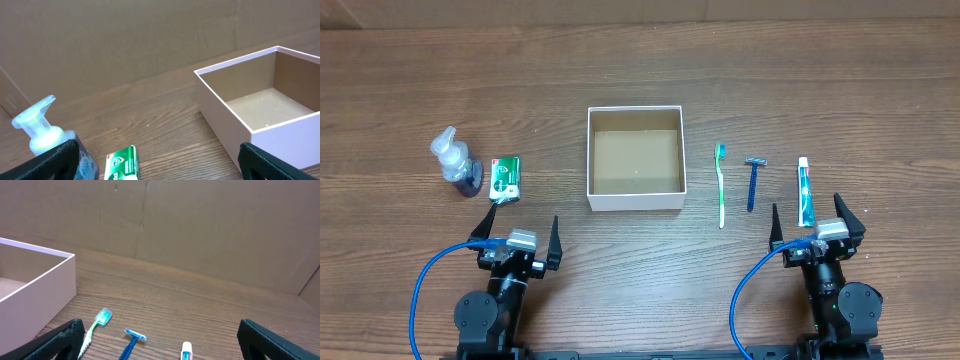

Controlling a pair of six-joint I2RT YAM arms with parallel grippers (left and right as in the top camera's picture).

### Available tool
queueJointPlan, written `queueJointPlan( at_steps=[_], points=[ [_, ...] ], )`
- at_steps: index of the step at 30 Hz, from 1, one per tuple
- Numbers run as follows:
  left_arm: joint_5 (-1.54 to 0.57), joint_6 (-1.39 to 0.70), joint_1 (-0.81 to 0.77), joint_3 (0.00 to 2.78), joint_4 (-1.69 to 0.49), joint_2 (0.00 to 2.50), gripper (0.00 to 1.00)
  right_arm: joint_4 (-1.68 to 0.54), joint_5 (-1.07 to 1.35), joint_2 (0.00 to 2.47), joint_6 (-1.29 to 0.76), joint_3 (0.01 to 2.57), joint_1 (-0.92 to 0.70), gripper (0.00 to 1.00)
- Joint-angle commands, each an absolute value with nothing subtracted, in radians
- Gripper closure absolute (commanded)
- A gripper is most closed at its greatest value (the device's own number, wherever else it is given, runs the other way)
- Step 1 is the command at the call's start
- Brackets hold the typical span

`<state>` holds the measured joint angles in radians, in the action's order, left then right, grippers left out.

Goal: Pack container

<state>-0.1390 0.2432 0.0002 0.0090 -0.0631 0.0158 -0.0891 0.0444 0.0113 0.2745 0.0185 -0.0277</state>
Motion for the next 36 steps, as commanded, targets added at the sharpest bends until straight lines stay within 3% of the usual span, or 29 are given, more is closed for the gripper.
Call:
queueJointPlan(
  at_steps=[1, 7, 13, 17, 20, 29, 36],
  points=[
    [-0.156, 0.258, -0.003, 0.005, -0.062, 0.009, 0.00, -0.081, 0.042, 0.004, 0.278, 0.008, -0.033, 0.00],
    [-0.150, 0.255, -0.003, 0.005, -0.050, 0.009, 0.00, -0.077, 0.074, 0.004, 0.267, 0.008, -0.033, 0.00],
    [-0.149, 0.063, 0.001, 0.013, 0.007, 0.009, 0.00, -0.083, 0.035, 0.005, -0.009, 0.010, -0.031, 0.00],
    [-0.119, -0.118, 0.001, 0.110, -0.142, 0.016, 0.00, -0.170, 0.035, 0.030, -0.083, 0.079, -0.031, 0.00],
    [-0.111, -0.121, 0.001, 0.224, -0.232, 0.054, 0.00, -0.267, 0.036, 0.084, -0.083, 0.171, -0.031, 0.00],
    [0.020, -0.183, 0.002, 0.735, -0.579, 0.500, 0.00, -0.505, 0.073, 0.516, -0.136, 0.577, -0.031, 0.00],
    [-0.005, -0.096, 0.001, 1.196, -0.970, 0.933, 0.00, -0.730, 0.153, 0.890, -0.135, 0.904, -0.031, 0.00]
  ],
)
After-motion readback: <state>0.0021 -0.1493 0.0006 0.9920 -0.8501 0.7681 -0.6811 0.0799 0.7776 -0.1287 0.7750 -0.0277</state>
